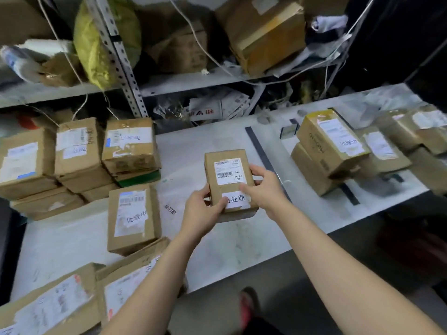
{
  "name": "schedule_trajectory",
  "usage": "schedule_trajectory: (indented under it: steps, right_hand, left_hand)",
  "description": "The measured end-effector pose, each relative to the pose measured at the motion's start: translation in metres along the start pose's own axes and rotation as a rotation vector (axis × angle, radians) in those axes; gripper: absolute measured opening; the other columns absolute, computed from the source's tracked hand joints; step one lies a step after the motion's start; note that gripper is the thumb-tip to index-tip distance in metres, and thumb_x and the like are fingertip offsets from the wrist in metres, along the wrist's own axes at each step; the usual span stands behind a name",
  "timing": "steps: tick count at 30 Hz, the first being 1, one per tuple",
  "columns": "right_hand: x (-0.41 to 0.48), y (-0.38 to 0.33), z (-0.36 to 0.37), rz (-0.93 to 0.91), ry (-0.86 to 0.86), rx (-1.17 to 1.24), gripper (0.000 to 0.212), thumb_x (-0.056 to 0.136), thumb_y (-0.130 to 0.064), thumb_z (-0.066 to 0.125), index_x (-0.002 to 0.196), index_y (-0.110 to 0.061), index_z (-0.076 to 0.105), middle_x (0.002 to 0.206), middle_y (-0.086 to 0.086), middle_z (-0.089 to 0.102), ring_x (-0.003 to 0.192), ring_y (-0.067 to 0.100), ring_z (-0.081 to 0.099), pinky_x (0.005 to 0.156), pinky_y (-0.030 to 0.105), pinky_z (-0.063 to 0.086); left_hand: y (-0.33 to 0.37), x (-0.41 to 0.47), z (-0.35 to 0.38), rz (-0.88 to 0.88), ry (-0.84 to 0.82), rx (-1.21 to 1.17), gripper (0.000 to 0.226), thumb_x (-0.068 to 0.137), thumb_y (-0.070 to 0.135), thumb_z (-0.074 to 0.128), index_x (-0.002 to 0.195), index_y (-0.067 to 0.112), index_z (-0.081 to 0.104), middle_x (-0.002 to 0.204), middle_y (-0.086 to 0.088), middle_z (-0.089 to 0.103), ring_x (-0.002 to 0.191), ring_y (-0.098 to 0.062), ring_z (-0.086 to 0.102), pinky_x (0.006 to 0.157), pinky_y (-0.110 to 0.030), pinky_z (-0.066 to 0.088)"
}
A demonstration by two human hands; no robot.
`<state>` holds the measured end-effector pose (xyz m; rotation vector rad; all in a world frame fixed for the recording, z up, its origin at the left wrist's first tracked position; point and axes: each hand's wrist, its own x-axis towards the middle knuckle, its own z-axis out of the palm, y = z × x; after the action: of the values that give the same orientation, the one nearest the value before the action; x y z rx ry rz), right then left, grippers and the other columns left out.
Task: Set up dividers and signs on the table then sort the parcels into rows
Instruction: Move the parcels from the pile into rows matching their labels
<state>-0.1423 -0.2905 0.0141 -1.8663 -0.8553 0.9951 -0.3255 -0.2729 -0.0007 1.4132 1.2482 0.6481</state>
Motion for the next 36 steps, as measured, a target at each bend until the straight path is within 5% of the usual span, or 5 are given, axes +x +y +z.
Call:
schedule_trajectory:
  steps: [9, 20, 22, 28, 36]
  right_hand:
    - [0.074, 0.052, -0.044, 0.045, -0.117, -0.059, 0.057, 0.081, -0.004, 0.072, 0.132, -0.030, 0.063, 0.118, -0.019, 0.070, 0.099, 0.006, 0.070, 0.084, 0.038, 0.062]
    - [0.095, 0.059, -0.036, -0.012, -0.125, -0.303, 0.054, 0.076, -0.017, 0.075, 0.125, -0.036, 0.062, 0.116, -0.017, 0.070, 0.099, 0.009, 0.068, 0.083, 0.039, 0.060]
    - [0.094, 0.047, -0.029, -0.081, -0.110, -0.425, 0.049, 0.076, -0.018, 0.076, 0.122, -0.030, 0.063, 0.117, -0.007, 0.067, 0.105, 0.017, 0.064, 0.083, 0.037, 0.056]
    - [0.081, -0.005, 0.013, -0.360, -0.160, -0.641, 0.059, 0.084, -0.021, 0.070, 0.141, -0.020, 0.054, 0.146, -0.002, 0.051, 0.137, 0.021, 0.038, 0.102, 0.040, 0.043]
    - [0.035, -0.062, 0.102, -0.636, -0.317, -0.931, 0.062, 0.091, -0.036, 0.068, 0.149, -0.024, 0.047, 0.159, -0.005, 0.037, 0.143, 0.021, 0.031, 0.110, 0.040, 0.033]
  left_hand:
    - [-0.018, 0.044, 0.087, -0.200, 0.064, -0.060, 0.049, 0.088, 0.020, 0.076, 0.134, 0.034, 0.065, 0.111, 0.016, 0.074, 0.094, -0.005, 0.072, 0.079, -0.027, 0.062]
    - [-0.020, 0.053, 0.084, -0.238, 0.059, 0.107, 0.058, 0.090, 0.026, 0.076, 0.144, 0.034, 0.055, 0.120, 0.015, 0.066, 0.106, -0.007, 0.066, 0.082, -0.019, 0.056]
    - [-0.017, 0.050, 0.071, -0.259, 0.065, 0.218, 0.070, 0.089, 0.031, 0.076, 0.152, 0.024, 0.047, 0.133, 0.006, 0.058, 0.119, -0.014, 0.061, 0.095, -0.029, 0.054]
    - [-0.006, 0.037, -0.012, -0.134, 0.141, 0.645, 0.072, 0.093, 0.031, 0.070, 0.157, 0.021, 0.038, 0.155, -0.001, 0.043, 0.140, -0.020, 0.044, 0.108, -0.031, 0.038]
    - [-0.015, 0.002, -0.155, -0.050, 0.299, 1.047, 0.060, 0.095, 0.033, 0.062, 0.151, 0.021, 0.045, 0.143, -0.004, 0.052, 0.127, -0.028, 0.052, 0.088, -0.038, 0.048]
